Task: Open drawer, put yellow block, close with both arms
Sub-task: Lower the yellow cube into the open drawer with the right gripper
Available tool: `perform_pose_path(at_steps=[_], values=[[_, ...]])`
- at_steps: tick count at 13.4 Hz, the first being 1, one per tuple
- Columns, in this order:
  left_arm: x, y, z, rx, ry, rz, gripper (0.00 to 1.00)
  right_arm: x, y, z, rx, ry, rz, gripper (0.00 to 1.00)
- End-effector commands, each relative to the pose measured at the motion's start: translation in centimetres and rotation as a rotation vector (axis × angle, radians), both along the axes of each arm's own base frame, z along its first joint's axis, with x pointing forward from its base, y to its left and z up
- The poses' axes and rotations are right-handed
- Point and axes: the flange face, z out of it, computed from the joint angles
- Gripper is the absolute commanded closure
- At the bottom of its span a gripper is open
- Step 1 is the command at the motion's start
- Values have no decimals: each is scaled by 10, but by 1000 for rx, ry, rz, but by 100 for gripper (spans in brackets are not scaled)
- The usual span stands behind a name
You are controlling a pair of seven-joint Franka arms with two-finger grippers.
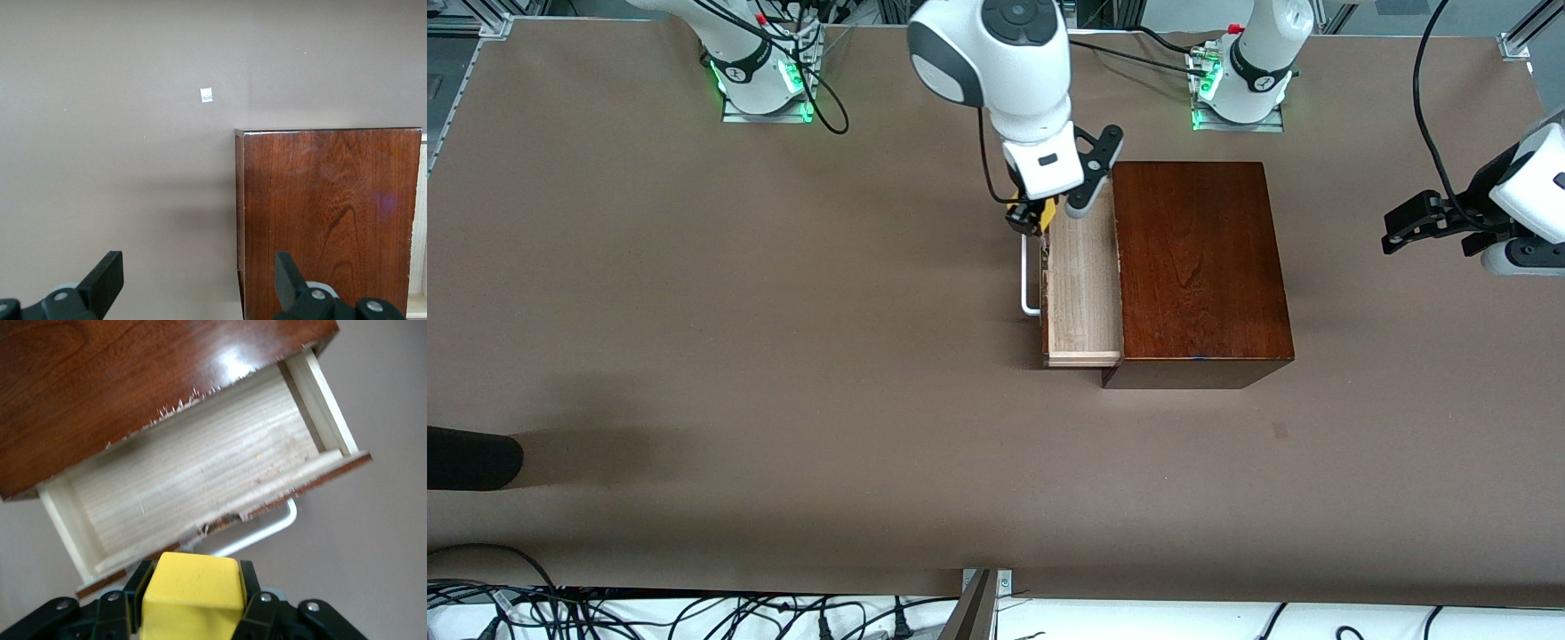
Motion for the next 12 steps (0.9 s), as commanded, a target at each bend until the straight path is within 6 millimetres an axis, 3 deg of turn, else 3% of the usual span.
perform_pose_path(at_steps=[1, 12], values=[[3, 1, 6, -9, -3, -4, 0, 5, 15, -3, 6, -59, 11, 79], [4, 1, 5, -7, 0, -4, 0, 0, 47, -53, 51, -143, 72, 80]])
